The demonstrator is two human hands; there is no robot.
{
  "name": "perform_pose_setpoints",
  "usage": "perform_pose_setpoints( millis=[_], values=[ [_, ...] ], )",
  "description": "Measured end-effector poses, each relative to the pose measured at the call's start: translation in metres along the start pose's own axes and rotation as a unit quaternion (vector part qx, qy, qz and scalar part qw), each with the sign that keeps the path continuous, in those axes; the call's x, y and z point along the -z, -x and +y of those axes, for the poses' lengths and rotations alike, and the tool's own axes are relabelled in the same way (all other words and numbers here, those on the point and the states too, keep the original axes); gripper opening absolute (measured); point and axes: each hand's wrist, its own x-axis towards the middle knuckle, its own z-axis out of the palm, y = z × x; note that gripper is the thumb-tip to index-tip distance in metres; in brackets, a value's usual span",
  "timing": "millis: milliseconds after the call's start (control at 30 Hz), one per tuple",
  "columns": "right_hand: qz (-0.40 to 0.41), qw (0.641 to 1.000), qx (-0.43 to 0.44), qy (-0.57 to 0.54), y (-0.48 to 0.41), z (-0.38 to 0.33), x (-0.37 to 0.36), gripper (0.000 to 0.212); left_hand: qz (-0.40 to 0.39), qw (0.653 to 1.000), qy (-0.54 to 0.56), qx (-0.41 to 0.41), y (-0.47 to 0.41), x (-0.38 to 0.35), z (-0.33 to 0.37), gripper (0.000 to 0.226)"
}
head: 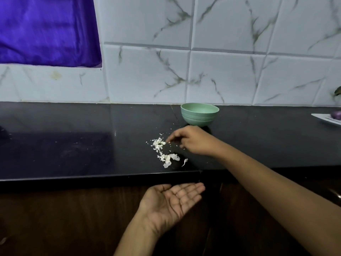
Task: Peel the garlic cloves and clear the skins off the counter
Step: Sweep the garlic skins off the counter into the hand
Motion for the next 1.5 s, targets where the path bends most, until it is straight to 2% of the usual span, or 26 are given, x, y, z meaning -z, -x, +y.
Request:
perform_pose_setpoints(
  millis=[100, 233, 333, 433, 500, 567, 633, 700, 800, 867, 967, 1033, 1133, 1200, 1367, 1500],
  values=[
    [-0.011, 0.998, -0.013, 0.061, -0.014, -0.003, -0.004, 0.049, 0.005, 1.0, 0.012, 0.009, 0.006, -0.006, 0.003, 0.061],
    [-0.007, 0.993, 0.019, 0.116, 0.005, -0.017, -0.022, 0.049, 0.006, 1.0, 0.009, -0.002, 0.008, -0.007, 0.004, 0.061],
    [0.016, 0.991, 0.054, 0.121, 0.038, -0.027, -0.032, 0.041, 0.008, 1.0, 0.006, -0.009, 0.008, -0.008, 0.004, 0.063],
    [-0.011, 0.993, 0.068, 0.096, 0.065, -0.038, -0.027, 0.047, 0.0, 1.0, -0.003, -0.022, 0.01, -0.012, 0.004, 0.069],
    [0.0, 0.996, 0.057, 0.069, 0.073, -0.04, -0.017, 0.052, -0.006, 1.0, -0.004, -0.016, 0.012, -0.012, 0.004, 0.068],
    [0.046, 0.998, 0.007, 0.052, 0.073, -0.03, -0.005, 0.053, 0.001, 1.0, 0.015, -0.003, 0.01, -0.01, 0.005, 0.063],
    [0.063, 0.993, -0.056, 0.088, 0.07, -0.019, 0.0, 0.049, 0.006, 1.0, 0.027, -0.004, 0.009, -0.009, 0.005, 0.06],
    [0.037, 0.983, -0.089, 0.158, 0.069, -0.02, -0.007, 0.047, 0.001, 1.0, 0.025, -0.008, 0.009, -0.009, 0.004, 0.06],
    [0.008, 0.974, -0.04, 0.225, 0.077, -0.042, -0.028, 0.041, -0.028, 0.999, 0.017, -0.016, 0.015, -0.015, 0.0, 0.054],
    [0.004, 0.988, -0.036, 0.148, 0.076, -0.049, -0.023, 0.036, -0.027, 0.999, 0.017, -0.02, 0.017, -0.015, 0.001, 0.053],
    [-0.027, 0.994, -0.069, -0.079, 0.054, -0.038, -0.001, 0.018, 0.0, 0.999, 0.028, -0.014, 0.016, -0.01, 0.005, 0.056],
    [-0.012, 0.992, -0.067, -0.109, 0.029, -0.028, 0.003, 0.004, 0.009, 0.999, 0.035, -0.014, 0.016, -0.009, 0.006, 0.056],
    [0.047, 0.997, -0.059, -0.008, -0.019, -0.015, -0.003, 0.015, 0.009, 0.999, 0.04, -0.014, 0.016, -0.009, 0.005, 0.058],
    [0.056, 0.996, -0.056, 0.028, -0.05, -0.006, -0.008, 0.011, 0.009, 0.999, 0.039, -0.014, 0.016, -0.009, 0.005, 0.059],
    [-0.001, 0.995, -0.007, 0.097, -0.074, -0.004, -0.023, 0.039, 0.005, 0.999, 0.037, -0.013, 0.017, -0.009, 0.005, 0.058],
    [-0.011, 0.99, 0.075, 0.12, -0.035, -0.018, -0.034, 0.034, -0.004, 0.999, 0.051, -0.003, 0.017, -0.008, 0.007, 0.057]
  ],
)
